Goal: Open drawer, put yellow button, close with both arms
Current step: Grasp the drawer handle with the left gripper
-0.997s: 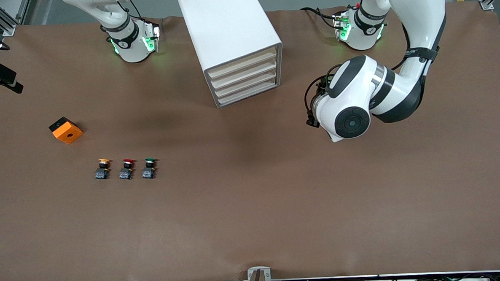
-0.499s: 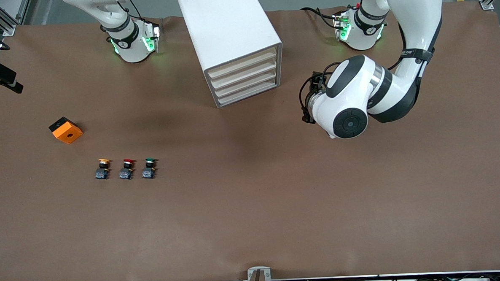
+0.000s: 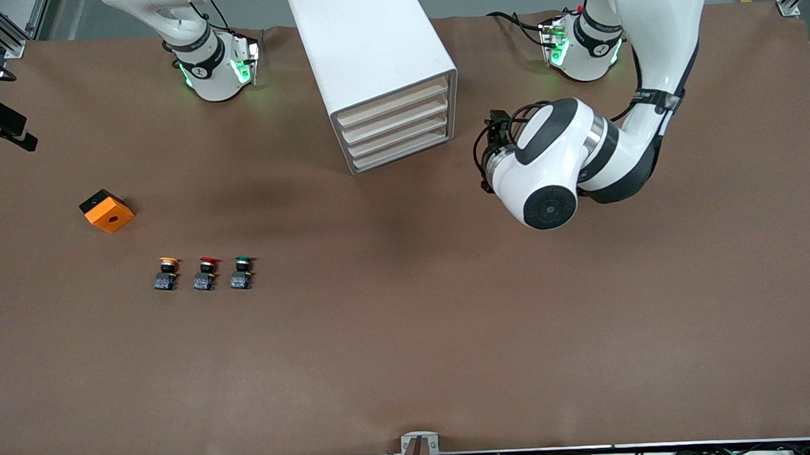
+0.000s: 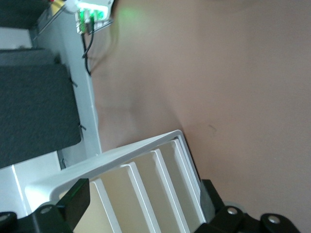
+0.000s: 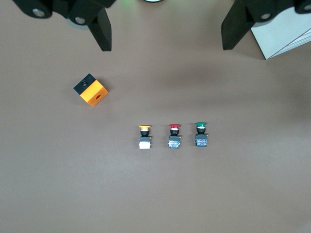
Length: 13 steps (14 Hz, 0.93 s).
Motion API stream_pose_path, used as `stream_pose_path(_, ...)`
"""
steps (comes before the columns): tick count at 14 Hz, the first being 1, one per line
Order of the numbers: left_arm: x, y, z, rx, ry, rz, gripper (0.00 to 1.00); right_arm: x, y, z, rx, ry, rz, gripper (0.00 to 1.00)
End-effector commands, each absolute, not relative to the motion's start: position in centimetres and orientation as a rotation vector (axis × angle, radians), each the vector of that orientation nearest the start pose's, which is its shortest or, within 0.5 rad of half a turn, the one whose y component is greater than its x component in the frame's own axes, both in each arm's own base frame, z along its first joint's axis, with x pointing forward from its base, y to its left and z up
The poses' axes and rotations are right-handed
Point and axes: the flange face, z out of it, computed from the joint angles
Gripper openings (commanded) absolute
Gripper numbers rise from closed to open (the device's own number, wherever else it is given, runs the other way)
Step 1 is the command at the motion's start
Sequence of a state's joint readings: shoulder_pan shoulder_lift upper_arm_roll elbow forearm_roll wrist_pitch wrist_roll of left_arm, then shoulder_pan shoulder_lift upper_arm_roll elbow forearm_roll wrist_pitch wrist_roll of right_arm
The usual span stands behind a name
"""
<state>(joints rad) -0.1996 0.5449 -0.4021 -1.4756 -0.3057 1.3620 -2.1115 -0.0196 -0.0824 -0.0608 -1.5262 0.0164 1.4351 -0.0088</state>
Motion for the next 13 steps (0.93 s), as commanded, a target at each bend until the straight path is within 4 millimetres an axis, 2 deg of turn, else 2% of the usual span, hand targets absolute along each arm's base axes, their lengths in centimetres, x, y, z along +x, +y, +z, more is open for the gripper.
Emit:
stream_pose_path(1,51.6,-35.5,35.1,-1.727,-1.76,0.924,1.0,50.6,-4.3,68.3,-3.111,0.119,0.003,1.0)
stream_pose_path(10,52.0,-35.9,34.9,-1.639,-1.785,1.051,1.0,50.9,-5.0,68.1,-3.111,0.145,0.01,1.0)
stream_pose_path(11,52.0,-36.0,35.0,-1.634,-1.785,1.064,1.0,51.2,-4.9,67.8,-3.111,0.15,0.017,1.0)
stream_pose_path(13,52.4,-35.5,35.0,-1.615,-1.797,1.08,1.0,52.6,-4.3,65.7,-3.11,0.137,0.082,1.0)
